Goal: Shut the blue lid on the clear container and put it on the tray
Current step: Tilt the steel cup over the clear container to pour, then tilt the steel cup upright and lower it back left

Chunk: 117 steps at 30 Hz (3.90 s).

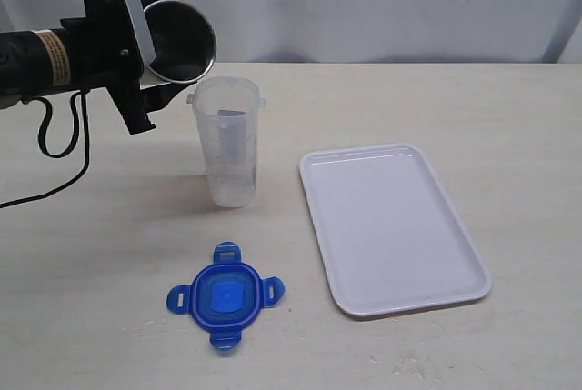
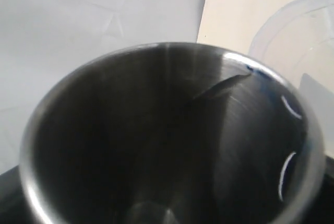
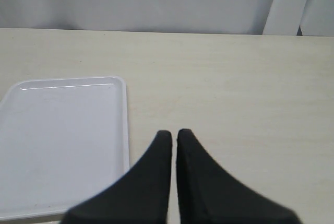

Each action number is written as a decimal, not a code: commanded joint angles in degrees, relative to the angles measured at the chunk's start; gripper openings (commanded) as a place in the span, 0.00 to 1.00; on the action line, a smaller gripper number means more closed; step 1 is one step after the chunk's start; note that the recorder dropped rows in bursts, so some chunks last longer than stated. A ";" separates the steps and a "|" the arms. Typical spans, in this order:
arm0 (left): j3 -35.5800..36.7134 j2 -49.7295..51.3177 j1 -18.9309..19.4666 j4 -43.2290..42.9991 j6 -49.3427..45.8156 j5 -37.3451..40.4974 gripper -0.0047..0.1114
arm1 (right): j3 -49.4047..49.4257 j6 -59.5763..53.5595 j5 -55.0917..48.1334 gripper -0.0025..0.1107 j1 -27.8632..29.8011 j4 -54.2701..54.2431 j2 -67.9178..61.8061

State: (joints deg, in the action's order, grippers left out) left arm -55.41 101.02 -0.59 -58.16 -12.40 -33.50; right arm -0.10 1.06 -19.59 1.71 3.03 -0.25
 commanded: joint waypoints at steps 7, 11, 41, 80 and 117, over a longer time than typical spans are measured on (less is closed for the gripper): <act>-0.73 -0.86 -0.29 2.35 -4.43 -2.13 0.04 | 0.10 0.25 -0.01 0.06 0.16 0.39 0.25; -0.73 -0.86 -0.29 2.50 -4.43 -2.13 0.04 | 0.10 0.25 -0.01 0.06 0.16 0.39 0.25; -0.73 -0.86 -0.91 2.56 -6.84 -0.66 0.04 | 0.10 0.25 -0.01 0.06 0.16 0.39 0.25; -0.73 -0.86 -1.43 3.97 -7.06 0.42 0.04 | 0.10 0.25 -0.01 0.06 0.16 0.39 0.25; -0.73 -0.86 -1.43 3.85 25.00 0.63 0.04 | 0.10 0.25 -0.01 0.06 0.16 0.39 0.25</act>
State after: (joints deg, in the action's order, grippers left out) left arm -55.41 101.02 -1.53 -55.34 8.04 -30.86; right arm -0.10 1.06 -19.59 1.71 3.03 -0.25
